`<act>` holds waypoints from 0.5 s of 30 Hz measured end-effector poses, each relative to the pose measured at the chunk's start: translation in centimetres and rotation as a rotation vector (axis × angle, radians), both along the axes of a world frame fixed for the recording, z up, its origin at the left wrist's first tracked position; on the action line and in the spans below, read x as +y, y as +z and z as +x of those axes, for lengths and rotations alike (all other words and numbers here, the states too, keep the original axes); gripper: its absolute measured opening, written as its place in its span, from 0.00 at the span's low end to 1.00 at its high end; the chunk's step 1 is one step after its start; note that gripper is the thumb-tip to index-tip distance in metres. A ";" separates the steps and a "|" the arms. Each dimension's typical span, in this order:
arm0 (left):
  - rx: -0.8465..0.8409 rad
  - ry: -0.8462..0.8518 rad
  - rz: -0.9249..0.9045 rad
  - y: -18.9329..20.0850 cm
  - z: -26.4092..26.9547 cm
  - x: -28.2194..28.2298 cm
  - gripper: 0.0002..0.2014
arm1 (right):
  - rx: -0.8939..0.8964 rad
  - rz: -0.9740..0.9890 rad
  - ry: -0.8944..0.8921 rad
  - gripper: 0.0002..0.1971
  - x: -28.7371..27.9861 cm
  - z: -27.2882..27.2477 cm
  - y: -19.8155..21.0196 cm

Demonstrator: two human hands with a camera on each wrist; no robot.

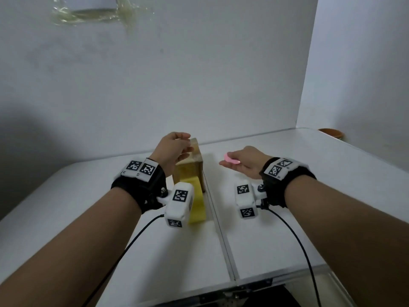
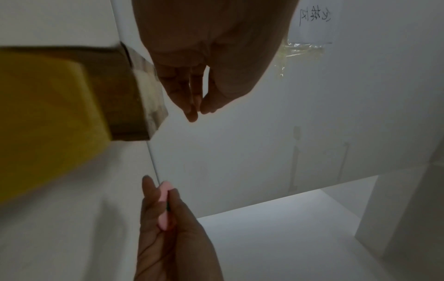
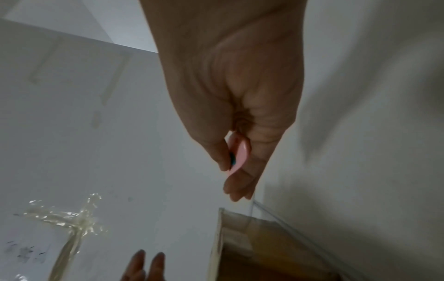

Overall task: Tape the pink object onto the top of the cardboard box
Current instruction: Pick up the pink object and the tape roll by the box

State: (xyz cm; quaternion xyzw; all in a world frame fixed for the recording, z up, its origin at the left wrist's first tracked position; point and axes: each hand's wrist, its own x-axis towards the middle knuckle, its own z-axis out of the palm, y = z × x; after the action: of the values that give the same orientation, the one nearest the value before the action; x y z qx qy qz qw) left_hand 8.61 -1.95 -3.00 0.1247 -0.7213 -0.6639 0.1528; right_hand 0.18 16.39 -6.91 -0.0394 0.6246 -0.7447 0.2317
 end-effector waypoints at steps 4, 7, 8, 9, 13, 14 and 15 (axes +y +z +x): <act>-0.035 0.009 -0.024 -0.8 1.9 -0.8 0.08 | -0.074 0.016 0.019 0.20 -1.5 1.8 1.1; -0.066 0.032 -0.046 -1.7 3.3 -1.4 0.09 | -0.058 -0.049 0.044 0.19 -1.9 2.7 1.4; -0.077 0.041 -0.054 -2.1 3.8 -1.5 0.09 | -0.056 -0.076 0.063 0.18 -2.0 2.8 1.5; -0.092 0.044 -0.061 -2.6 4.2 -1.6 0.08 | -0.055 -0.098 0.085 0.17 -2.1 3.0 1.6; -0.189 0.041 -0.064 -4.1 5.7 -2.1 0.05 | 0.072 0.038 0.173 0.17 -2.9 3.8 1.3; -0.220 0.044 -0.061 -4.5 5.9 -2.2 0.05 | 0.145 0.102 0.189 0.17 -3.2 3.9 1.1; -0.248 0.045 -0.059 -4.7 6.0 -2.3 0.06 | 0.223 0.157 0.190 0.17 -3.4 3.9 0.9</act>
State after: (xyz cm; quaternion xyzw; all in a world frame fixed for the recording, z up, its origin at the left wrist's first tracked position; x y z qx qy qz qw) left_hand 14.59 -4.29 -7.75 0.2175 -0.7508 -0.6185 0.0810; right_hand 4.08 12.97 -5.97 -0.1627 0.6961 -0.6595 0.2325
